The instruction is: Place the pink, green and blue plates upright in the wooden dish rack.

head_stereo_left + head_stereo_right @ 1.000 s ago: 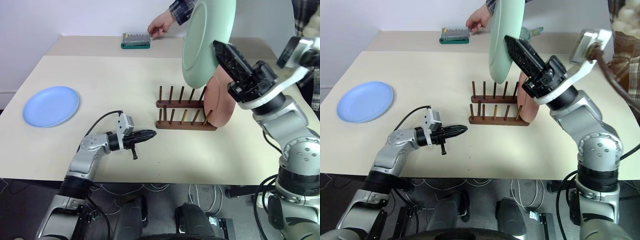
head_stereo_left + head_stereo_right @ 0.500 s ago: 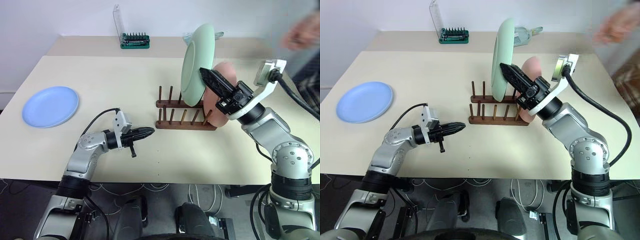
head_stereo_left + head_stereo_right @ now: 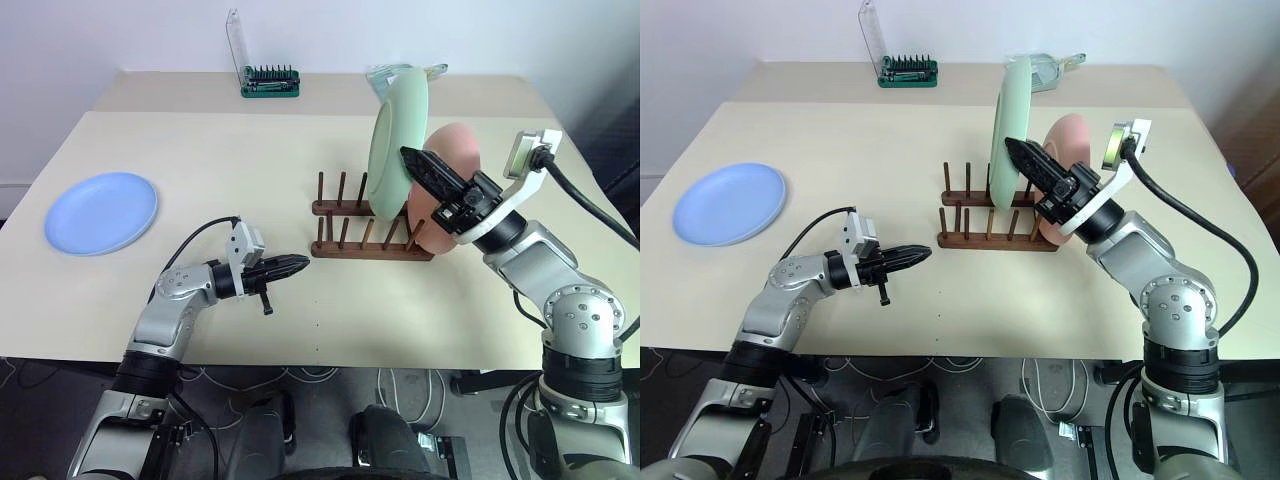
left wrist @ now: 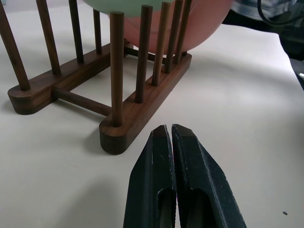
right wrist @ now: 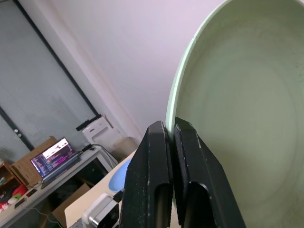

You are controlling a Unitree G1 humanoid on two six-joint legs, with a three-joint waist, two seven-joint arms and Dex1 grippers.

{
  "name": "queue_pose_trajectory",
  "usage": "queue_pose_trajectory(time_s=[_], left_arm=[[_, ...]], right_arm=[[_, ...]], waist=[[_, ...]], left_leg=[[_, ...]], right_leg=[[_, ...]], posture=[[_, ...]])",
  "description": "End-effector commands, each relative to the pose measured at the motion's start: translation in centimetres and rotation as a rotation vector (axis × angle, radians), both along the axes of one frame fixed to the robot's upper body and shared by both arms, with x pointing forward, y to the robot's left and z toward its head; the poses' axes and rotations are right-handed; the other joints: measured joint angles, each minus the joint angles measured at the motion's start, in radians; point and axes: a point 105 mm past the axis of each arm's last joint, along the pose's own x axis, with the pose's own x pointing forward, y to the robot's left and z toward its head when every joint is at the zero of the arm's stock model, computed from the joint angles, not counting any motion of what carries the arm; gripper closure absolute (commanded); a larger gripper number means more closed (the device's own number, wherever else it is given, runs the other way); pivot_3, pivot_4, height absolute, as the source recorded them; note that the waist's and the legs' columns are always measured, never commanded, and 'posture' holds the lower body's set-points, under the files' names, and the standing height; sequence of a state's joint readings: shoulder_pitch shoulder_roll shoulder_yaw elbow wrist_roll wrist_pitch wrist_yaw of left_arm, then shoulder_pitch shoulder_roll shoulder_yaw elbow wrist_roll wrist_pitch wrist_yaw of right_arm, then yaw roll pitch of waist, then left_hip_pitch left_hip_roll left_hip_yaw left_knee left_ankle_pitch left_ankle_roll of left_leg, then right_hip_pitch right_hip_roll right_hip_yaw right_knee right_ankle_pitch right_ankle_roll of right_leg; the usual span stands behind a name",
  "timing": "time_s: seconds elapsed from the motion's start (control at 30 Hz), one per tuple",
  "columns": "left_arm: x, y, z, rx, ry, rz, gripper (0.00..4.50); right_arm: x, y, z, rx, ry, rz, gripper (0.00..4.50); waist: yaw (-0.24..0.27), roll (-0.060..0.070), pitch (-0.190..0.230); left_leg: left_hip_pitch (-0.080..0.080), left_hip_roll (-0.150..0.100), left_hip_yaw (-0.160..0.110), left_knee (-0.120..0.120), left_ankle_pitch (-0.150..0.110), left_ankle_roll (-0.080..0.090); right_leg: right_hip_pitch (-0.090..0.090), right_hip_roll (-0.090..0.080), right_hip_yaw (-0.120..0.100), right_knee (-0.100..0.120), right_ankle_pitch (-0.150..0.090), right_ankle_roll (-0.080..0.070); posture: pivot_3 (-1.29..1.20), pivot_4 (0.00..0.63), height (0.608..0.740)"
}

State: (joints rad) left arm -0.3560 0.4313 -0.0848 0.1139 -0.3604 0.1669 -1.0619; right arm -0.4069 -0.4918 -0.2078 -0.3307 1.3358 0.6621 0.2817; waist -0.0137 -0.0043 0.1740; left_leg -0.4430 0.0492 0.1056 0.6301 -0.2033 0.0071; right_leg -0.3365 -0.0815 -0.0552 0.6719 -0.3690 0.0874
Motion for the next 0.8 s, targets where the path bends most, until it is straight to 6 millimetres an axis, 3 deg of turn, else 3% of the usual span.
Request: queue_pose_trajectory(time_s=[0.03, 0.37, 0.47, 0.67, 0.8], left_arm=[[-0.2, -0.1, 1.1, -0.012, -0.044, -0.004, 4.43], [-0.2, -0.6, 1.5, -0.014, -0.047, -0.008, 4.43], [-0.3, -0.7, 1.7, -0.015, -0.047, -0.009, 4.43], [-0.4, -1.0, 2.1, -0.018, -0.047, -0.012, 4.43], [-0.5, -1.0, 2.1, -0.016, -0.043, -0.01, 4.43]], right_arm=[[-0.1, -0.6, 0.5, 0.01, -0.018, -0.013, 4.49], [-0.1, -0.7, -0.1, 0.002, 0.004, -0.018, 4.49], [-0.1, -0.7, -0.1, 0.004, 0.006, -0.018, 3.53], [0.1, -1.0, 0.4, -0.005, -0.021, -0.048, 0.61], [0.0, -1.0, 1.9, -0.016, -0.084, -0.069, 0.61]], waist=[[0.0, 0.0, 0.0], [0.0, 0.0, 0.0], [0.0, 0.0, 0.0], [0.0, 0.0, 0.0], [-0.001, 0.0, 0.0]], left_leg=[[0.0, 0.0, 0.0, 0.0, 0.0, 0.0], [0.0, 0.0, 0.0, 0.0, 0.0, 0.0], [0.0, 0.0, 0.0, 0.0, 0.0, 0.0], [0.0, 0.0, 0.0, -0.001, 0.0, 0.0], [0.0, 0.0, 0.0, -0.001, 0.0, 0.0]], right_leg=[[0.0, 0.0, 0.0, 0.0, 0.0, 0.0], [0.0, 0.0, 0.0, 0.0, 0.0, 0.0], [0.0, 0.0, 0.0, 0.0, 0.0, 0.0], [0.0, 0.0, 0.0, 0.0, 0.0, 0.0], [0.0, 0.0, 0.0, 0.0, 0.0, 0.0]], posture=[[0.0, 0.15, 0.732], [0.0, 0.15, 0.732], [0.0, 0.15, 0.732], [0.0, 0.15, 0.732], [0.0, 0.15, 0.732]])
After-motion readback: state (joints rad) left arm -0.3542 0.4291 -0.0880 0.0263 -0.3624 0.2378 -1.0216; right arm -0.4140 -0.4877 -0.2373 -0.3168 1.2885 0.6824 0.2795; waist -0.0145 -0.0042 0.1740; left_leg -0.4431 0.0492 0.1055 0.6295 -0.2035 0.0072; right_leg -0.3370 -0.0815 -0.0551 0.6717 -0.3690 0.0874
